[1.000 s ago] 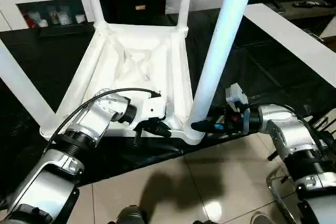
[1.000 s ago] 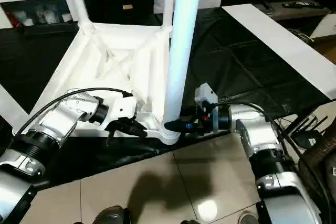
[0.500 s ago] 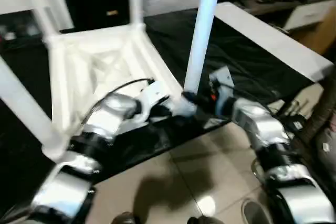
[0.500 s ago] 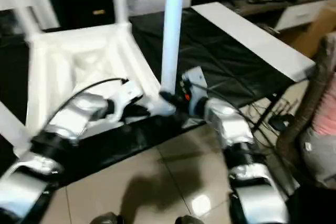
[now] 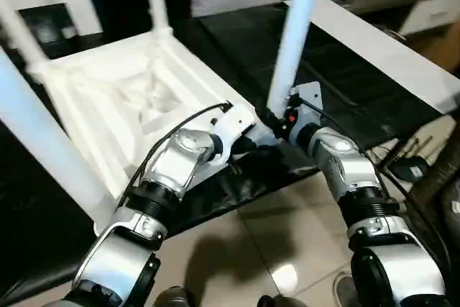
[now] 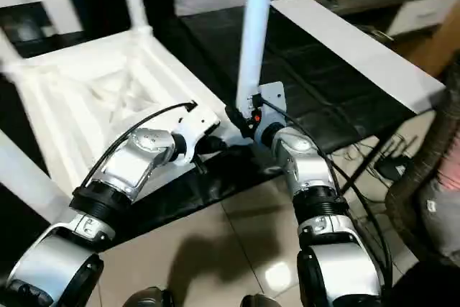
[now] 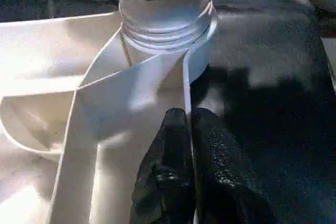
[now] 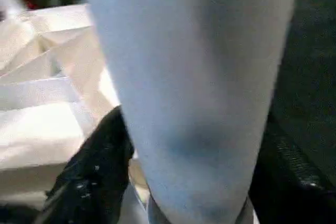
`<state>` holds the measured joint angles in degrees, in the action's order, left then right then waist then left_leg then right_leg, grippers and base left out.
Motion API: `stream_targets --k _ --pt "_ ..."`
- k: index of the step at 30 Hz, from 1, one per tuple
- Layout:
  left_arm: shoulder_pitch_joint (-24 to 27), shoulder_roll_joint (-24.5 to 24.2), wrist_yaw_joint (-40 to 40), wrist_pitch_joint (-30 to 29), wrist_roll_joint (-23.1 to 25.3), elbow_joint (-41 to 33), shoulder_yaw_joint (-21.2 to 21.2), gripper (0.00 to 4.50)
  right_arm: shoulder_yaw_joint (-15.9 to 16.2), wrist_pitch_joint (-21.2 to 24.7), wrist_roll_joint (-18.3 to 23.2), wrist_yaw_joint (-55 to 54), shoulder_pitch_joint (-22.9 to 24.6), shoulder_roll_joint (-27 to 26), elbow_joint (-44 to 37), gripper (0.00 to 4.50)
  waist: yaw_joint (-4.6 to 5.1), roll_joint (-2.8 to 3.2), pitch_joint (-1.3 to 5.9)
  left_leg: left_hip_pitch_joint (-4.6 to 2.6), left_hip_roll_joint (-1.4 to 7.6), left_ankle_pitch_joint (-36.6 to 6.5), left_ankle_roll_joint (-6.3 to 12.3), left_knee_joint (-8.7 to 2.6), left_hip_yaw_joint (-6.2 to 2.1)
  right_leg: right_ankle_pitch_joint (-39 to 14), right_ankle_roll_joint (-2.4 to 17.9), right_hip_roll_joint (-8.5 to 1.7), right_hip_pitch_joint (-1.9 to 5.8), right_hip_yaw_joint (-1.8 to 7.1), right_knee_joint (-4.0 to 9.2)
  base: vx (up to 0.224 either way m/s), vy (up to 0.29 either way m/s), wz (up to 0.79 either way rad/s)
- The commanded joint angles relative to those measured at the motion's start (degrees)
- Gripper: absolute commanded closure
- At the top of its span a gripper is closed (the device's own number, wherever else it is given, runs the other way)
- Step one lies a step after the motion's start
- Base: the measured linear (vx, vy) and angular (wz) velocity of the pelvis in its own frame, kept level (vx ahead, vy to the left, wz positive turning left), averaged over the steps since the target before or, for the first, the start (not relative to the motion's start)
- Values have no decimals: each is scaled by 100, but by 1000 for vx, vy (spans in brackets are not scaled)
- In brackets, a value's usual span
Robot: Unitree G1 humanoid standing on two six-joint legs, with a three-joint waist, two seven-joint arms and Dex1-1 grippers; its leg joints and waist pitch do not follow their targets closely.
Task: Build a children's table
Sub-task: Rotate leg to tighten
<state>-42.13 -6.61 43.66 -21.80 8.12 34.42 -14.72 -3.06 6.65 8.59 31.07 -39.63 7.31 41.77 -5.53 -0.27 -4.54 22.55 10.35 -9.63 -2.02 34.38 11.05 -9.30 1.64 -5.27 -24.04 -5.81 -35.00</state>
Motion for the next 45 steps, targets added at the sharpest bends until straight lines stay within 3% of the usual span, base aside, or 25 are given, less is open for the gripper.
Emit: stream_targets --k 1,8,11,14,19,24,28,29,33,35,37,39,40,43,44,45 --pt "-110 -52 194 323 -50 -239 -49 450 41 -181 61 330 100 114 -167 116 -32 2 527 -158 316 -1086 321 -373 -141 -1101 1257 -427 374 318 419 0 0 0" --pt "-86 -408 637 710 -45 -21 -165 450 71 -257 151 1216 457 694 -487 55 -117 -12 528 -153 309 -1112 250 -374 -139 -1108 1200 -431 381 332 412 0 0 0" --pt "-153 -549 824 1015 18 188 -270 450 105 -325 125 1395 532 865 -495 31 -120 -41 525 -142 296 -1114 284 -366 -138 -1259 1164 -446 382 329 439 0 0 0" --pt "-354 -777 972 1517 205 701 -402 450 150 -354 78 1627 680 1099 -543 5 -149 -28 533 -154 295 -1077 291 -363 -135 -1276 1106 -427 372 328 441 0 0 0" --pt "-594 -920 804 1789 363 1146 -410 450 216 -115 175 1957 931 1261 -848 1 -152 -36 516 -148 290 -1273 247 -376 -149 -1610 986 -436 388 313 477 0 0 0" --pt "-860 -1023 377 2162 463 1627 -353 450 136 -13 324 2019 1044 1286 -1036 1 -126 -46 518 -155 293 -1285 240 -370 -151 -1728 992 -444 375 310 493 0 0 0" --pt "-1103 -1062 -117 2535 341 2112 -79 450 54 84 458 2006 1162 1270 -1222 1 -104 -81 529 -121 276 -1191 266 -361 -161 -1722 931 -439 395 293 477 0 0 0" --pt "-1116 -1076 -127 2634 271 2156 -3 423 47 128 477 1981 1216 1256 -1327 0 -95 -96 519 -114 269 -1167 292 -359 -151 -1705 924 -438 389 296 487 0 0 0" --pt "-1038 -1105 -9 2780 127 2132 143 384 -51 472 660 1914 1370 1170 -1678 0 -75 -115 538 -98 286 -760 512 -331 -143 -1001 1154 -426 377 307 387 0 0 0" --pt "-974 -1112 -49 2844 31 2107 243 365 -117 592 743 1773 1451 1136 -1862 0 -76 -97 517 -109 293 -776 547 -334 -129 -954 1229 -426 352 310 395 0 0 0" --pt "-911 -1091 -101 2840 -138 2032 400 347 -169 665 751 1572 1521 1105 -2006 0 -82 -90 488 -125 298 -912 509 -349 -126 -1104 1239 -426 343 308 410 0 0 0" --pt "-849 -1039 -280 2744 -387 1933 647 329 -243 744 686 1236 1591 1061 -2144 0 -84 -88 437 -153 294 -1169 375 -374 -125 -1622 1115 -437 315 308 479 0 0 0" --pt "-820 -1010 -494 2647 -482 1874 784 320 -289 765 597 985 1627 1030 -2206 0 -91 -60 415 -149 297 -1227 324 -381 -129 -1728 1081 -442 309 314 488 0 0 0" --pt "-825 -988 -645 2631 -520 1898 871 294 -309 797 553 818 1660 1017 -2270 0 -82 -83 413 -183 290 -1447 197 -399 -141 -2066 908 -434 290 313 533 0 0 0" --pt "-593 -815 -1153 2155 -956 1389 1431 294 -482 1027 362 112 1838 922 -2626 0 -70 -33 361 -164 314 -1510 117 -428 -153 -2066 896 -427 278 329 521 0 0 0" --pt "-480 -750 -1308 1995 -1107 1155 1623 294 -548 1198 320 -110 1909 886 -2794 0 -69 -60 373 -178 335 -1508 74 -444 -161 -1887 1002 -422 282 333 488 0 0 0"
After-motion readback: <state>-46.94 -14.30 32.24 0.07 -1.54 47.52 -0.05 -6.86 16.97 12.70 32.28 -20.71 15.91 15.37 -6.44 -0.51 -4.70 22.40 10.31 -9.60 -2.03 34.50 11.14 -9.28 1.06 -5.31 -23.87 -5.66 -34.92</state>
